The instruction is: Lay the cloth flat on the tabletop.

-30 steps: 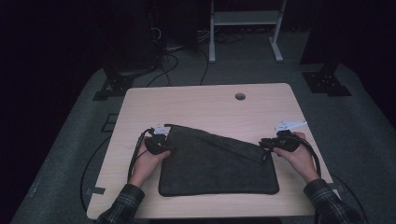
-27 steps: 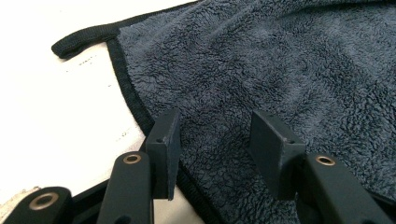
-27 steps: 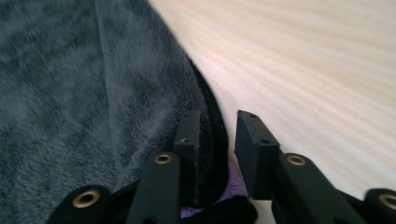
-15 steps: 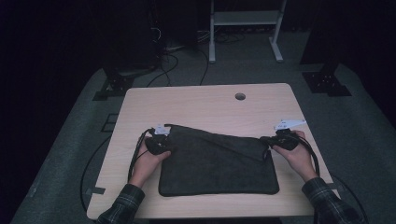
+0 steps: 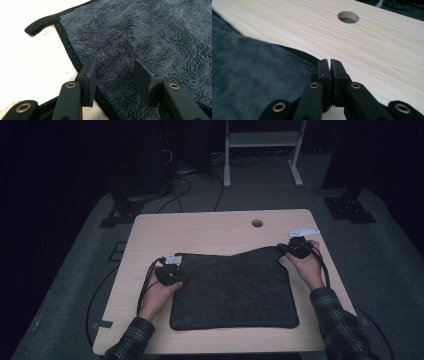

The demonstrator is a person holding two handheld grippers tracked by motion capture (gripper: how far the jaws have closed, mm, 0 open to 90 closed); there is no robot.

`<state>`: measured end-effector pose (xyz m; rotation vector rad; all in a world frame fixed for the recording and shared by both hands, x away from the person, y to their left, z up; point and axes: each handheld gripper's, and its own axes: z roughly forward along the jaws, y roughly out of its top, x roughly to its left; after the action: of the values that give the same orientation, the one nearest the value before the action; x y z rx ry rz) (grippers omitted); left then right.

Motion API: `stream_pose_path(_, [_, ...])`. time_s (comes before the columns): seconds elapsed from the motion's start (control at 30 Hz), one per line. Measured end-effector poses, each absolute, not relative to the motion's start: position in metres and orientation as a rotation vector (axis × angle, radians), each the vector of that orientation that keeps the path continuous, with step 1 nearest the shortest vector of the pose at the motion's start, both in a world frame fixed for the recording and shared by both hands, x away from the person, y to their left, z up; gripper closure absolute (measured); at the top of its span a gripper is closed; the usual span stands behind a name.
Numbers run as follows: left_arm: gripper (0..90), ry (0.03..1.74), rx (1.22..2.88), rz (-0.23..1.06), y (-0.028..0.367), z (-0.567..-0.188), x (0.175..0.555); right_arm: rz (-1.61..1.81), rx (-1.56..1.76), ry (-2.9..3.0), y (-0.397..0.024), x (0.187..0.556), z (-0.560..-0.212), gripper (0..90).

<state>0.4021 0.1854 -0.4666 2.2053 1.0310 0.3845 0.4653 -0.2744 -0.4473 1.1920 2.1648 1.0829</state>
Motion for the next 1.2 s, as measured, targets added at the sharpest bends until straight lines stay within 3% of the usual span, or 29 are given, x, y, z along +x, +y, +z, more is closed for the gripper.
stream_pose_path(0.2, [50.8,1.077,2.172,0.348,0.186,-0.462,0.409,0.97,1.206,2.19,-0.263,0.487,-0.463,83.7])
stream_pose_path(0.3, [51.6,1.089,2.126,0.381,0.186,-0.456,0.421,0.983,1.219,2.179,-0.262,0.489,-0.466,71.0])
stream_pose_path(0.37, [51.7,1.094,2.105,0.395,0.185,-0.454,0.431,1.041,1.234,2.143,-0.265,0.486,-0.463,63.3])
stream_pose_path(0.6, [54.3,1.091,2.125,0.43,0.172,-0.462,0.461,1.133,1.214,2.154,-0.269,0.47,-0.456,58.8])
stream_pose_path(0.77, [56.6,1.14,2.128,0.481,0.177,-0.469,0.472,1.146,1.185,2.166,-0.273,0.457,-0.456,51.0])
stream_pose_path(0.93, [50.7,1.141,2.107,0.479,0.184,-0.464,0.468,1.125,1.182,2.2,-0.277,0.449,-0.456,41.9])
stream_pose_path(1.2, [48.4,1.098,2.081,0.409,0.2,-0.454,0.441,1.097,1.206,2.208,-0.288,0.435,-0.457,40.8])
